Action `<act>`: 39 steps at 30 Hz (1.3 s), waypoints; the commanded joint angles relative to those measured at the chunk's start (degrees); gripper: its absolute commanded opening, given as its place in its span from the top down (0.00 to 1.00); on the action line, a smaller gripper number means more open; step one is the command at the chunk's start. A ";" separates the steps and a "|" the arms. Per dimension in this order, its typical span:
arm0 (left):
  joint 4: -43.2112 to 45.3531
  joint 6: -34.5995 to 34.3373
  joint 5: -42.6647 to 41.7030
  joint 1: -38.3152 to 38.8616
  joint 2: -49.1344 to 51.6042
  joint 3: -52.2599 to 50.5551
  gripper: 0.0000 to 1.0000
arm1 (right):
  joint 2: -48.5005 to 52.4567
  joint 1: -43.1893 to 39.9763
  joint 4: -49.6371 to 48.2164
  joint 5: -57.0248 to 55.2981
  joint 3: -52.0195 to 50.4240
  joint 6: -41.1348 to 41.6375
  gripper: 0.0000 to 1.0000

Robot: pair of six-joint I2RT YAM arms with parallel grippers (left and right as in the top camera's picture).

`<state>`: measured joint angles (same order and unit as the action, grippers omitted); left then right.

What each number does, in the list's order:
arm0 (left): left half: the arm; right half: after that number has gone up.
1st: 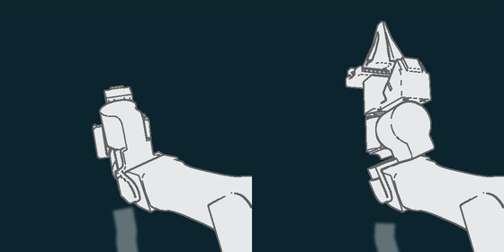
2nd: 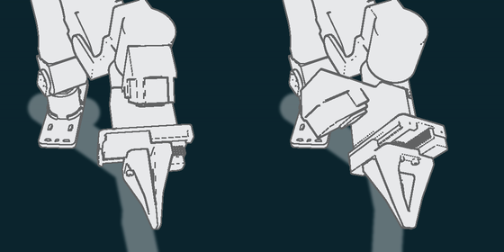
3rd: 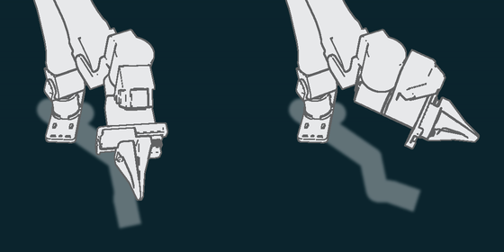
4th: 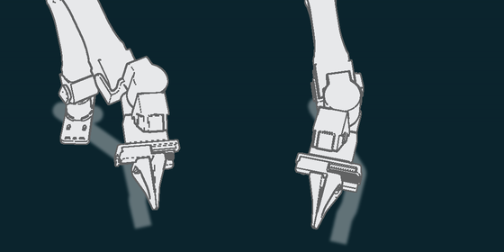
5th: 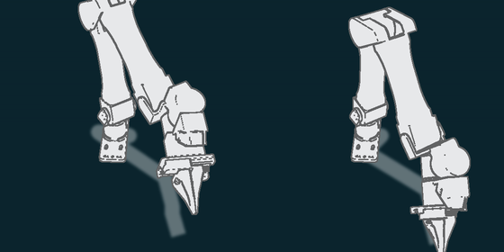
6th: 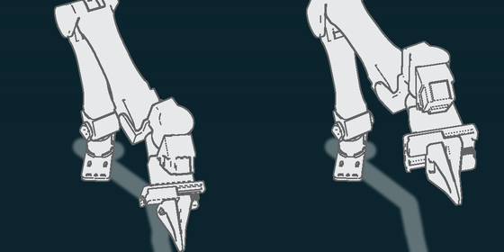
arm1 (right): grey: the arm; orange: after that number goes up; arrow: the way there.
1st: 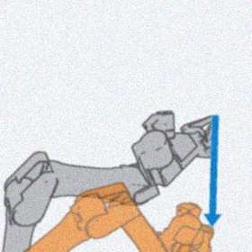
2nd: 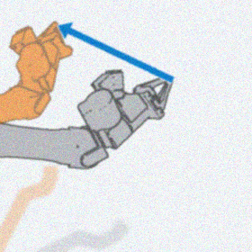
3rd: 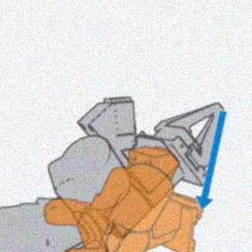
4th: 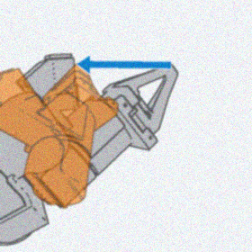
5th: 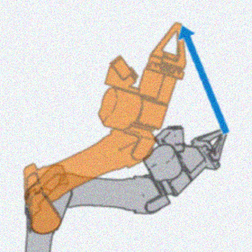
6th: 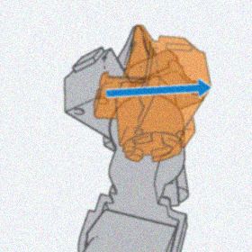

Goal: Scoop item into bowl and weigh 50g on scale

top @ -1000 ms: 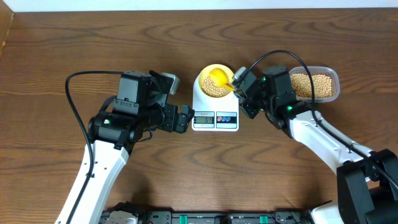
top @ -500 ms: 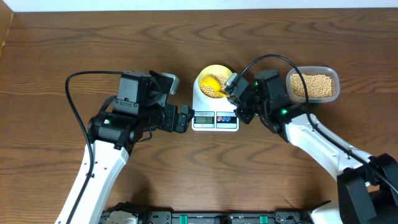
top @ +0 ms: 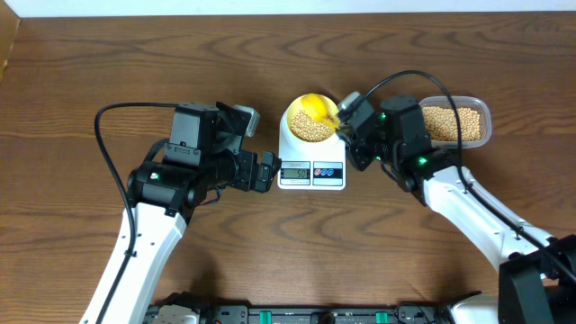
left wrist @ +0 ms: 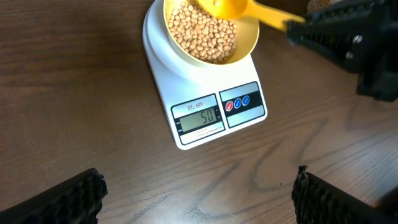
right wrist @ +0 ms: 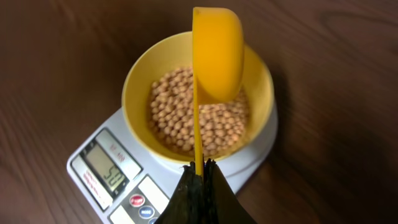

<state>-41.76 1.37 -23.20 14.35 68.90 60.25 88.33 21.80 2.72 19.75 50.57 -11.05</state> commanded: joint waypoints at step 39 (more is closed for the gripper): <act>0.02 0.55 0.33 -0.20 0.00 0.07 0.02 | 1.03 0.42 2.23 -1.64 0.35 -10.03 0.99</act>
<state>-41.76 1.37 -23.20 14.35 68.90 60.25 88.55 21.96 5.04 18.20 50.57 -20.21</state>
